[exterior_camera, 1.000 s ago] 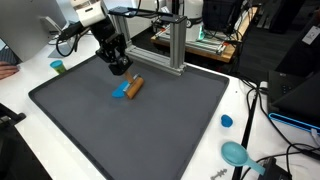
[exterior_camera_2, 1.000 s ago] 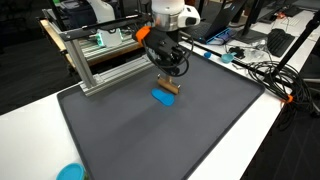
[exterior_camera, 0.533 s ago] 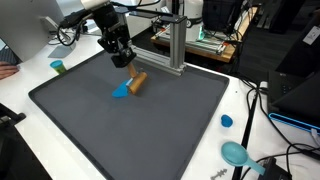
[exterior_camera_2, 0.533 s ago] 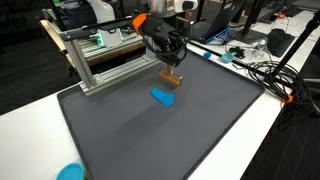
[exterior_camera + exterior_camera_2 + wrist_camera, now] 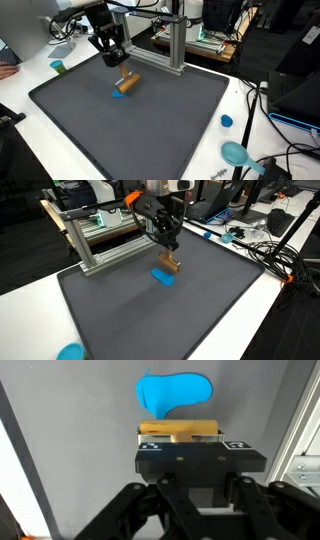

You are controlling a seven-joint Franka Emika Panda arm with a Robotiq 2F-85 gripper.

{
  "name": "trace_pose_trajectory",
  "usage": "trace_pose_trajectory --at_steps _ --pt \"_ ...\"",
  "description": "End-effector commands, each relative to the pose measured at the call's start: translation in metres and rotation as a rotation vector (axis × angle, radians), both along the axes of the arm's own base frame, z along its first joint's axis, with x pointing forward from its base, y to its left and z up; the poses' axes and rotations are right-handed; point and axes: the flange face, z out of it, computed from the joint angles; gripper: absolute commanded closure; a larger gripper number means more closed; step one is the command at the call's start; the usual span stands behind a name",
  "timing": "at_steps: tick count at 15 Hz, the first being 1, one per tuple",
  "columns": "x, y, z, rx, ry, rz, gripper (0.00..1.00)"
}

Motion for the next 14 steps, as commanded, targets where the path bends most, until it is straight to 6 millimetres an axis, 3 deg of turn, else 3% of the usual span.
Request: trace_pose_trajectory --at_steps 1,8,14 --pt "0.002 0.0 0.0 0.003 -0.026 -0.029 0.78" --pt "0.006 -0.021 -0.007 -0.031 0.017 -0.167 0.78" --pt "0.015 -0.024 -0.025 -0.091 0.06 -0.216 0.78"
